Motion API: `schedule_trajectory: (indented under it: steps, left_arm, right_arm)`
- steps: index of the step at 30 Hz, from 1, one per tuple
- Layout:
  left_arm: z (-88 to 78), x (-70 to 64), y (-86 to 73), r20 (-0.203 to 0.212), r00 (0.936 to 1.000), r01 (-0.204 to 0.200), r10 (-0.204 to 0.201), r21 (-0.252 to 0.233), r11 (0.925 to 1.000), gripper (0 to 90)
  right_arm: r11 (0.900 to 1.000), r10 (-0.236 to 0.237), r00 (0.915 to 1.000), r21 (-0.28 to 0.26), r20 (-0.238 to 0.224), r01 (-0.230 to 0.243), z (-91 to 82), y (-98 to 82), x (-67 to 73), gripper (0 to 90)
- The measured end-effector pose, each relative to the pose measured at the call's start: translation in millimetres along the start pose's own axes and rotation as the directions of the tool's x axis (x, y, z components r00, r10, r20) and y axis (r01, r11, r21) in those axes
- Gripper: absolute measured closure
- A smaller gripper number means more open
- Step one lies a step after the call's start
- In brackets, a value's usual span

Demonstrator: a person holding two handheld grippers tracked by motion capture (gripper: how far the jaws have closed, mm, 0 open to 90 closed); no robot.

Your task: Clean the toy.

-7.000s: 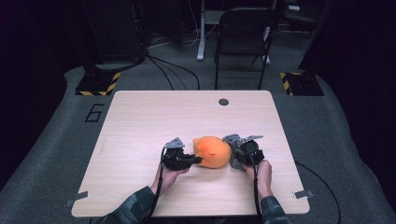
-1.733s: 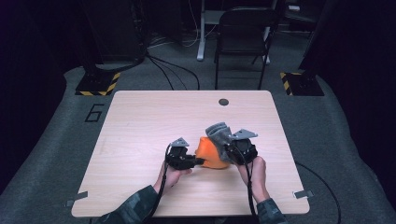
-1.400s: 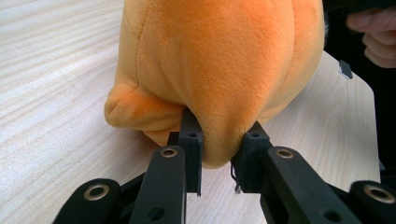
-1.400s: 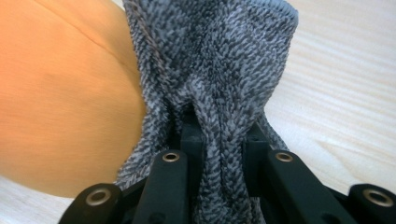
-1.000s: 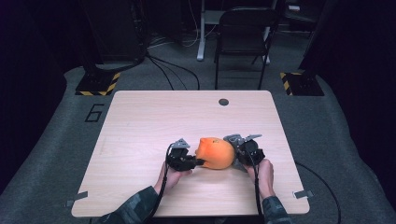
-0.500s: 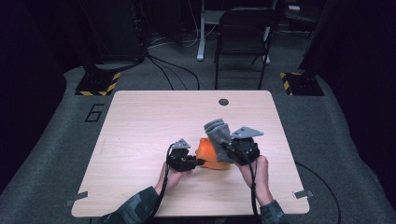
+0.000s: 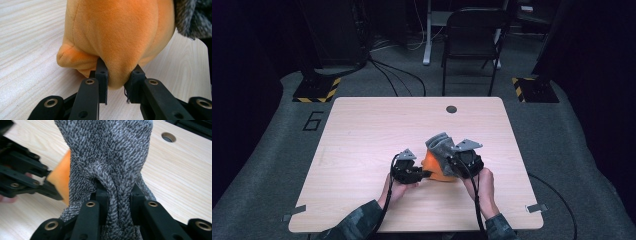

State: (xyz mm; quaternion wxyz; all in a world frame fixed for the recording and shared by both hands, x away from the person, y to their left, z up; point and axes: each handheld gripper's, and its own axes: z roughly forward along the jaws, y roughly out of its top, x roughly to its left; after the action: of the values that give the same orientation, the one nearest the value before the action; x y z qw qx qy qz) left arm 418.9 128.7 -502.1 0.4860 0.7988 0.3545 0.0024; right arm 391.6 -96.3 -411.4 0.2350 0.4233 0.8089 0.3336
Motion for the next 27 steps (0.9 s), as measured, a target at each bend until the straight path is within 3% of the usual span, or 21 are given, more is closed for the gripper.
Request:
schedule_trajectory:
  steps: [8,9,16,25,27]
  left_arm:
    - [0.3,0.3,-0.1,0.001,1.0000,-0.002,0.002,-0.001,1.0000,75.1]
    - [0.4,0.4,-0.1,0.001,1.0000,-0.002,0.002,-0.001,1.0000,75.1]
    - [0.7,0.3,-0.3,0.004,1.0000,-0.003,0.003,-0.003,1.0000,75.0]
    - [1.0,0.1,-0.4,0.004,1.0000,-0.003,0.003,-0.003,1.0000,75.0]
    - [1.1,0.0,-0.5,0.004,1.0000,-0.003,0.003,-0.004,1.0000,75.0]
  right_arm:
    - [0.999,0.037,0.9986,0.037,0.038,-0.038,5.7,-8.3,-19.2,75.6]
    - [0.997,0.059,0.9973,0.048,0.043,-0.061,7.9,-11.0,-23.5,75.6]
    - [0.993,0.082,0.9943,0.079,0.069,-0.088,14.4,-18.0,-33.1,75.6]
    - [0.984,0.106,0.9897,0.131,0.097,-0.118,31.6,-33.0,-48.3,75.7]
    - [0.978,0.118,0.9880,0.160,0.100,-0.133,40.0,-39.5,-52.9,75.7]
